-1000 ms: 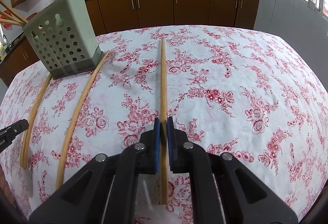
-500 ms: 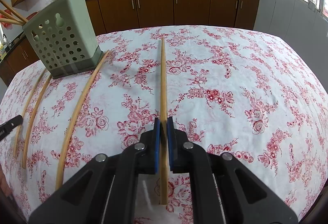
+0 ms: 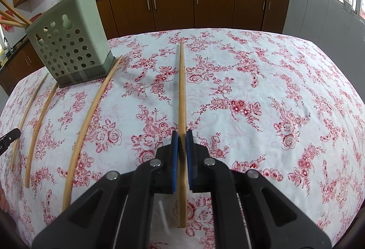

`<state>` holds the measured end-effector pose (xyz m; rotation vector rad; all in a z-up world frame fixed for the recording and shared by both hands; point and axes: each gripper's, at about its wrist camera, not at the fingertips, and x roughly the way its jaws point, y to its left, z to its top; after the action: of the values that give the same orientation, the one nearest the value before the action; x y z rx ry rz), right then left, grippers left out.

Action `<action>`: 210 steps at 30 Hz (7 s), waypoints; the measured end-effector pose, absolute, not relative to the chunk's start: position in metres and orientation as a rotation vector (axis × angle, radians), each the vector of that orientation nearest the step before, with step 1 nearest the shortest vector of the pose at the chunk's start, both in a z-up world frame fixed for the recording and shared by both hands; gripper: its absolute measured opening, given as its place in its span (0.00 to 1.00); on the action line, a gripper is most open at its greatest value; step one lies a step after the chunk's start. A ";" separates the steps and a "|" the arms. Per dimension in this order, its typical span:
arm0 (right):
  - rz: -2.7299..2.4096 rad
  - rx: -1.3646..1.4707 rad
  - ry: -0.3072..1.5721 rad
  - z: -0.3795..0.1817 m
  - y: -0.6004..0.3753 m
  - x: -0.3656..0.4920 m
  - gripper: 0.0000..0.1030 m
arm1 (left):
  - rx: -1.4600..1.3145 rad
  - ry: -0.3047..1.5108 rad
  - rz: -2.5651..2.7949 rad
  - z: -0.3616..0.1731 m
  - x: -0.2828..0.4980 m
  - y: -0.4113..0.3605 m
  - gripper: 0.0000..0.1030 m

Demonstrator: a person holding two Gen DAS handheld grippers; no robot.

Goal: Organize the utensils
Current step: 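Lift the chopstick with the left tool while the right tool lifts its chopstick, then carry the left tool's chopstick over the green holder while the right tool carries its chopstick there, then open the left tool to drop its chopstick into the holder while the right tool opens too, then lower the left tool onto a chopstick and close it while the right tool grasps the last one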

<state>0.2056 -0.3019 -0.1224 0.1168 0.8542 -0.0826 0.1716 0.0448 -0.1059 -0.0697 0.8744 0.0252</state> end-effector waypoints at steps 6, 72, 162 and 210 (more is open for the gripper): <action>-0.083 0.116 0.854 -0.122 -0.302 0.205 0.08 | -0.064 0.875 0.028 -0.105 0.171 0.045 0.08; -0.074 0.177 0.457 0.019 -0.343 0.154 0.08 | -0.133 0.557 -0.056 0.042 0.126 0.054 0.07; 0.190 0.180 0.882 -0.116 -0.212 0.177 0.21 | -0.139 0.670 -0.011 -0.011 0.118 0.049 0.24; -0.033 0.112 0.861 -0.121 -0.286 0.205 0.08 | -0.040 0.884 0.072 -0.102 0.164 0.042 0.08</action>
<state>0.2049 -0.2860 -0.1210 0.1119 0.8608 -0.0334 0.1637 0.0422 -0.1018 -0.0403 0.8842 0.0719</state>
